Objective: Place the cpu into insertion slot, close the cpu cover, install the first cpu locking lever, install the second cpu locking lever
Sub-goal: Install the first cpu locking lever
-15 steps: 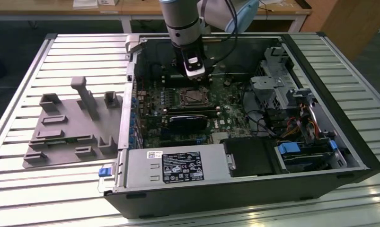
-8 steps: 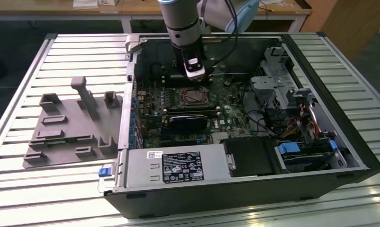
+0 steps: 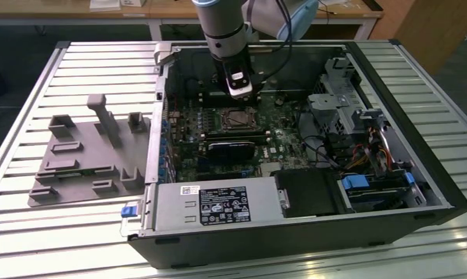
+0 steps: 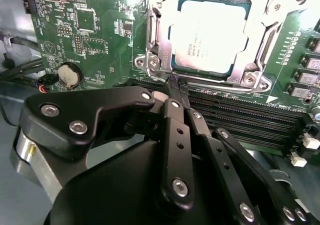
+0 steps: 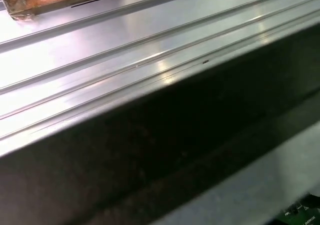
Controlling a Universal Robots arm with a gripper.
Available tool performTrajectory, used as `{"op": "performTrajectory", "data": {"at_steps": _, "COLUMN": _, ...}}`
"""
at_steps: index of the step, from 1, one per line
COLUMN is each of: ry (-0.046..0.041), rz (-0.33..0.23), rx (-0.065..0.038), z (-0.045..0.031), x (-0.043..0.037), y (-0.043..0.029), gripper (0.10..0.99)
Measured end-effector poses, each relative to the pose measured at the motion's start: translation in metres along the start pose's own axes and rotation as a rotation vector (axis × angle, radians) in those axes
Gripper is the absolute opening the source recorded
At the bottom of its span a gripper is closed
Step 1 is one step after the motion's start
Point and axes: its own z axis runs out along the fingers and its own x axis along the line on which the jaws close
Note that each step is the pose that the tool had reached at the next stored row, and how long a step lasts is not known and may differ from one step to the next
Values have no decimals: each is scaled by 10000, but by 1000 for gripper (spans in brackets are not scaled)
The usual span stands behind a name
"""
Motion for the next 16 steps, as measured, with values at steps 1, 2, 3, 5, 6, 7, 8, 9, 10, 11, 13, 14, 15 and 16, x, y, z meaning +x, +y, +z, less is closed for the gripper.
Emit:
{"op": "performTrajectory", "data": {"at_steps": 1, "ry": -5, "rz": -1, "rx": -2, "z": 0, "x": -1, "y": -2, "gripper": 102}}
{"op": "performTrajectory", "data": {"at_steps": 2, "ry": -10, "rz": -1, "rx": -4, "z": 0, "x": -3, "y": -5, "gripper": 102}}
{"op": "performTrajectory", "data": {"at_steps": 3, "ry": -15, "rz": -2, "rx": -6, "z": 0, "x": -4, "y": -9, "gripper": 102}}
{"op": "performTrajectory", "data": {"at_steps": 5, "ry": -19, "rz": -3, "rx": -7, "z": -2, "x": -9, "y": -17, "gripper": 102}}
{"op": "performTrajectory", "data": {"at_steps": 6, "ry": -22, "rz": -3, "rx": -9, "z": -2, "x": -11, "y": -23, "gripper": 102}}
{"op": "performTrajectory", "data": {"at_steps": 7, "ry": -26, "rz": -3, "rx": -12, "z": -2, "x": -14, "y": -28, "gripper": 102}}
{"op": "performTrajectory", "data": {"at_steps": 8, "ry": -33, "rz": -3, "rx": -16, "z": -1, "x": -16, "y": -32, "gripper": 102}}
{"op": "performTrajectory", "data": {"at_steps": 9, "ry": -43, "rz": -3, "rx": -25, "z": 0, "x": -17, "y": -37, "gripper": 102}}
{"op": "performTrajectory", "data": {"at_steps": 10, "ry": -53, "rz": -2, "rx": -39, "z": 2, "x": -19, "y": -41, "gripper": 102}}
{"op": "performTrajectory", "data": {"at_steps": 11, "ry": -64, "rz": 0, "rx": -55, "z": 5, "x": -20, "y": -44, "gripper": 102}}
{"op": "performTrajectory", "data": {"at_steps": 13, "ry": -82, "rz": 2, "rx": -84, "z": 9, "x": -22, "y": -51, "gripper": 102}}
{"op": "performTrajectory", "data": {"at_steps": 14, "ry": -90, "rz": 5, "rx": -104, "z": 10, "x": -23, "y": -54, "gripper": 102}}
{"op": "performTrajectory", "data": {"at_steps": 15, "ry": -94, "rz": 9, "rx": -128, "z": 12, "x": -24, "y": -58, "gripper": 102}}
{"op": "performTrajectory", "data": {"at_steps": 16, "ry": -100, "rz": 14, "rx": -156, "z": 14, "x": -25, "y": -62, "gripper": 102}}
